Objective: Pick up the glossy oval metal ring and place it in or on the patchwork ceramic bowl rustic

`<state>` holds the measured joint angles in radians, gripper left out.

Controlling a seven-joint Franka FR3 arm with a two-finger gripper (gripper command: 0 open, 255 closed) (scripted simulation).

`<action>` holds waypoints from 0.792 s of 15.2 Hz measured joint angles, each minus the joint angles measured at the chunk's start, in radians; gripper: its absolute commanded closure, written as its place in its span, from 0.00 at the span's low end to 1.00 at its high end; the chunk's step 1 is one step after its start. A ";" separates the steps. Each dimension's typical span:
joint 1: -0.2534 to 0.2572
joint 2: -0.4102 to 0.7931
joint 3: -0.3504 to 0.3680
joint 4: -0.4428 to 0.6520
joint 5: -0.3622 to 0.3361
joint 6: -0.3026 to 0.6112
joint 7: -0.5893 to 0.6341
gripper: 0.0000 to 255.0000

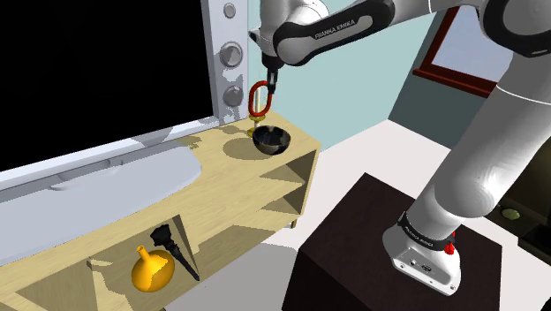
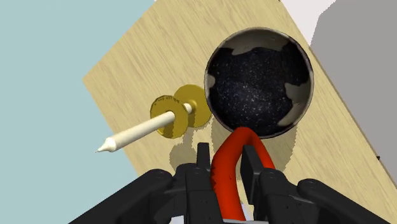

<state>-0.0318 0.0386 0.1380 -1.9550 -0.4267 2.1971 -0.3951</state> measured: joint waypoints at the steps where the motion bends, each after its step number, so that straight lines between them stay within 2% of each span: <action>1: -0.010 -0.005 -0.009 0.002 0.007 0.001 -0.023 1.00; 6: -0.066 -0.019 -0.060 -0.008 0.036 0.036 -0.139 1.00; 12: -0.073 -0.005 -0.067 -0.058 0.018 0.101 -0.123 1.00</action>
<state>-0.1045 0.0340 0.0708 -2.0133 -0.4090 2.2977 -0.5179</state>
